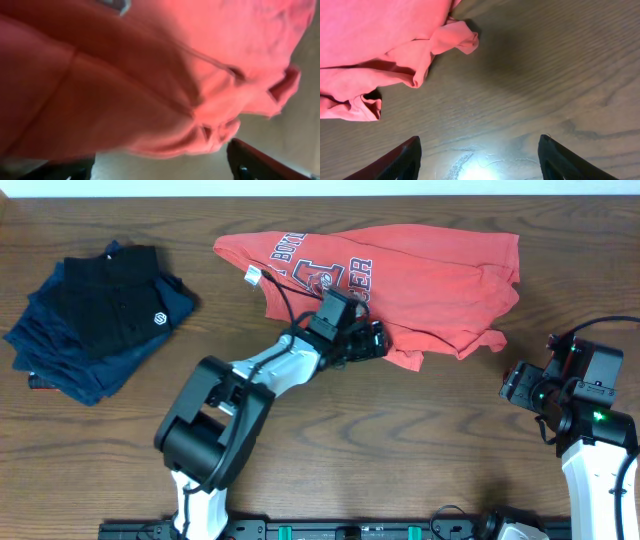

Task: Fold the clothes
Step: 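Grasp the shirt's left hem with the left gripper and spread it, then grasp the shirt's right bottom corner with the right gripper, then lift the shirt by both bottom corners and lay it flat forward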

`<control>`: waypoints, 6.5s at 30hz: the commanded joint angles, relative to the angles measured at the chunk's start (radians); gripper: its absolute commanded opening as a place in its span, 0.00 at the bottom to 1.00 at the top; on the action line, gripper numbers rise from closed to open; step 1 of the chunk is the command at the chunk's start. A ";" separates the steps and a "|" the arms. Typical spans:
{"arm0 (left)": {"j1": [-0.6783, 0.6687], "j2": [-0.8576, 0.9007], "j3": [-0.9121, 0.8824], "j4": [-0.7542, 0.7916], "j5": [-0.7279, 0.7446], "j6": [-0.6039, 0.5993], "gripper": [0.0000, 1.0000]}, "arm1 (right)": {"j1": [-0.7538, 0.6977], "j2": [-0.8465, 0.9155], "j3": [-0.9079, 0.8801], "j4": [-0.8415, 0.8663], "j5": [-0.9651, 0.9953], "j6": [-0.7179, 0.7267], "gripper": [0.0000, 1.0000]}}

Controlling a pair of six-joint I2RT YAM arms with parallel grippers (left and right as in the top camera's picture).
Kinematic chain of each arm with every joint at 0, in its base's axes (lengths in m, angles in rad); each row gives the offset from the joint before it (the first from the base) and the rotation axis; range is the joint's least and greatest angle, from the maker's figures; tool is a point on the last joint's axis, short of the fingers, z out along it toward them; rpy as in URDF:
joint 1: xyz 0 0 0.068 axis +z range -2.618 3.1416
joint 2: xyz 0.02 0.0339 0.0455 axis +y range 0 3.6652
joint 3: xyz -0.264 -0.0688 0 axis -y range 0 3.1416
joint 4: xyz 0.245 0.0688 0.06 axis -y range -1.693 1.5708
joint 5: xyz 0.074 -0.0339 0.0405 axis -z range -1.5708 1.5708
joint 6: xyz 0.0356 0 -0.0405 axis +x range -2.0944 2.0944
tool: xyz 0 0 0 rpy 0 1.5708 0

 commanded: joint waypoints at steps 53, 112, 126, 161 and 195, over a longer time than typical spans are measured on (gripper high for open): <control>0.271 -0.297 -0.019 -1.145 -0.399 0.265 0.06 | 0.107 0.712 0.051 0.616 0.146 0.127 0.01; 0.271 -0.297 -0.019 -1.123 -0.446 0.265 0.06 | -0.161 0.701 0.384 -0.520 0.198 0.180 0.17; 0.271 -0.297 -0.019 -1.123 -0.446 0.264 0.06 | -0.156 0.701 0.105 -0.353 0.014 0.165 0.45; 0.271 -0.297 -0.019 -1.123 -0.446 0.264 0.06 | -0.153 0.196 -0.262 -0.130 -0.071 0.316 0.45; 0.280 -0.570 0.215 -1.299 -0.385 0.444 0.06 | -0.166 0.161 0.409 -0.468 -0.011 0.127 0.01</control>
